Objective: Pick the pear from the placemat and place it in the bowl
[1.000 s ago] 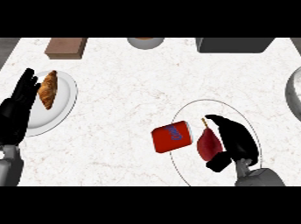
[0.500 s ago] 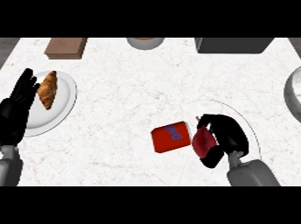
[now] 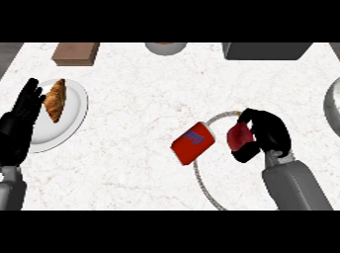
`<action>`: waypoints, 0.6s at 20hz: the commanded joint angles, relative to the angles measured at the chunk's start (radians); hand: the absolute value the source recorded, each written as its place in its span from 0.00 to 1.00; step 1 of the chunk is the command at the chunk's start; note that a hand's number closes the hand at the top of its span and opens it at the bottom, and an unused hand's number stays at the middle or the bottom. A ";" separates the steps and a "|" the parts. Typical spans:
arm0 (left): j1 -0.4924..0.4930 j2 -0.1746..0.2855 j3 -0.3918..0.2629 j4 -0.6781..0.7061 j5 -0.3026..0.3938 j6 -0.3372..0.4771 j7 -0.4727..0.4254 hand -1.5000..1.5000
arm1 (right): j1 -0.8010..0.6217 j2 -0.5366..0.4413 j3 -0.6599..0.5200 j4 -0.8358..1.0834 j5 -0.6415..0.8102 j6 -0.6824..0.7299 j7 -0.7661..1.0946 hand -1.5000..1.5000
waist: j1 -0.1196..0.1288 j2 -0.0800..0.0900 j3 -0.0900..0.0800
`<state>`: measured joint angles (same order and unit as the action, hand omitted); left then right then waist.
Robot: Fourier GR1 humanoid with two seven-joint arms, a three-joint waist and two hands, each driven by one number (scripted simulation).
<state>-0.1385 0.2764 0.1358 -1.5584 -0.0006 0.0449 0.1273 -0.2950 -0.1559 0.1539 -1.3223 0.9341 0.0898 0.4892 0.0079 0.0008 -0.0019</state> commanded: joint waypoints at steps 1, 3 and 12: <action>-0.011 -0.039 -0.046 -0.016 -0.035 0.029 0.013 0.50 | -0.152 -0.045 -0.149 0.145 0.009 0.023 0.146 1.00 | 0.010 0.006 0.002; -0.068 -0.006 -0.008 0.011 -0.014 0.019 0.042 0.50 | -0.254 -0.088 -0.207 0.244 0.010 0.048 0.191 1.00 | 0.015 0.010 0.002; -0.001 -0.012 0.000 0.003 -0.014 0.007 0.008 0.50 | -0.439 -0.135 -0.124 0.108 0.254 -0.035 0.445 1.00 | -0.008 -0.007 0.000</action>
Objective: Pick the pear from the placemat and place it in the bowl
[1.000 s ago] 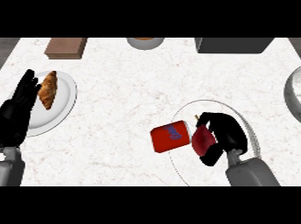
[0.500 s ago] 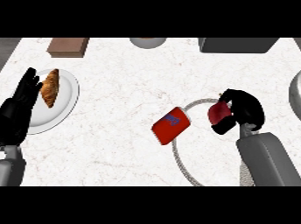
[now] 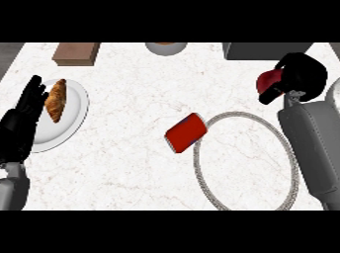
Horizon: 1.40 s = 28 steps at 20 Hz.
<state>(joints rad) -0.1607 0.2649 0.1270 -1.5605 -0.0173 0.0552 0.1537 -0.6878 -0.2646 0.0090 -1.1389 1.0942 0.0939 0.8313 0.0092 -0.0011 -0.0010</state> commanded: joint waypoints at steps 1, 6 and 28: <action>0.024 -0.010 -0.002 -0.021 0.000 0.006 0.007 0.50 | -0.060 -0.071 0.001 -0.080 0.106 -0.070 0.080 1.00 | -0.007 -0.005 0.000; 0.030 0.041 0.052 -0.035 0.042 -0.039 0.017 0.50 | -0.073 -0.080 -0.047 -0.263 0.104 -0.057 0.162 1.00 | -0.013 -0.006 0.001; -0.054 -0.004 0.026 0.004 -0.018 -0.013 0.044 0.50 | 0.035 -0.376 -0.459 0.199 -0.184 -0.311 -0.405 1.00 | 0.000 0.005 0.002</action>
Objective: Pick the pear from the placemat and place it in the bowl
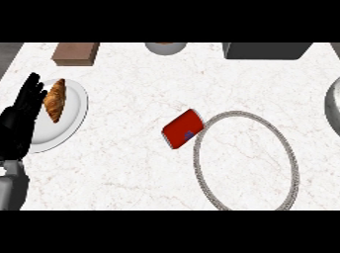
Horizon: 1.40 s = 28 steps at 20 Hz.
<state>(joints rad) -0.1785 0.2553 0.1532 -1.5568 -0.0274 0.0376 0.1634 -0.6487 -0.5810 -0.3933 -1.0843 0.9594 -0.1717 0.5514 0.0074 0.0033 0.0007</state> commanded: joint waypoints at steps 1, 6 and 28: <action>0.009 -0.008 -0.003 0.011 -0.004 -0.007 -0.027 0.50 | -0.020 -0.041 -0.060 0.239 -0.042 -0.131 -0.180 1.00 | 0.012 0.004 0.001; 0.016 0.015 0.023 0.003 0.008 -0.025 -0.011 0.50 | -0.013 -0.113 -0.114 0.413 -0.093 -0.187 -0.345 1.00 | 0.009 0.004 0.001; 0.038 -0.006 0.017 -0.025 -0.006 -0.006 0.007 0.50 | 0.019 -0.161 -0.618 0.526 -0.658 -0.011 -0.716 0.00 | -0.032 -0.008 0.001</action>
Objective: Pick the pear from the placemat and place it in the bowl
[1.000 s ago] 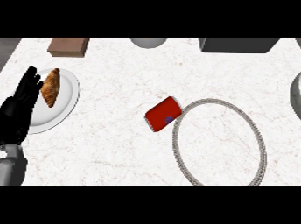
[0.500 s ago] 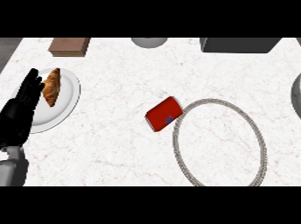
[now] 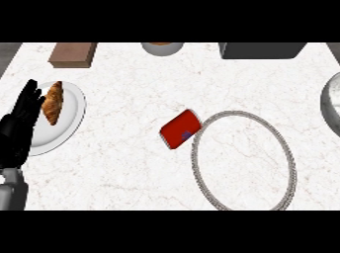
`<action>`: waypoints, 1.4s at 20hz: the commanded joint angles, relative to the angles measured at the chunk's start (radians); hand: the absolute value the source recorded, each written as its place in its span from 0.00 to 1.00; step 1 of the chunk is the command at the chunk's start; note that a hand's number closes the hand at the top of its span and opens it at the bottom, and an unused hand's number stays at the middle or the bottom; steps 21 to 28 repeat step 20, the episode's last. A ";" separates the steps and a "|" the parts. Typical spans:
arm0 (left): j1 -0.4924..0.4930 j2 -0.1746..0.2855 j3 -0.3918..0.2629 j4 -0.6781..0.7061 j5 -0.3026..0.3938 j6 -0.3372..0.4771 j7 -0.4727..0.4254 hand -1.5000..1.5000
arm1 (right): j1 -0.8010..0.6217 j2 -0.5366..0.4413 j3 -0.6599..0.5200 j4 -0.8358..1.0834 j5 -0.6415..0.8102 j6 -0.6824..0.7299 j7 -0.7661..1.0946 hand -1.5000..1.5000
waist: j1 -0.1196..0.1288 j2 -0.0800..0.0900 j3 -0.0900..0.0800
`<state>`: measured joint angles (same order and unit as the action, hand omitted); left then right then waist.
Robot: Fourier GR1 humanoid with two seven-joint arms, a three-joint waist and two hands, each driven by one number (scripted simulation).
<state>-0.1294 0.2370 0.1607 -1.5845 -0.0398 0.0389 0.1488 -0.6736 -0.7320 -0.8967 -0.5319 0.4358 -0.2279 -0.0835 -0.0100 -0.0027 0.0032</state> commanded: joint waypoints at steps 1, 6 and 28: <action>0.003 0.009 0.015 0.023 0.015 -0.019 -0.017 0.50 | 0.079 -0.014 -0.110 -0.056 -0.148 0.082 -0.074 0.00 | -0.011 -0.002 -0.003; -0.046 -0.003 0.006 0.054 -0.025 0.019 -0.018 0.50 | 0.284 -0.100 -0.192 -0.026 -0.249 0.257 -0.111 0.00 | -0.011 0.002 -0.003; -0.020 -0.018 0.004 0.054 -0.028 0.003 -0.042 0.50 | 0.649 -0.069 -0.360 -0.243 -0.571 0.643 -0.131 0.00 | 0.000 0.001 -0.004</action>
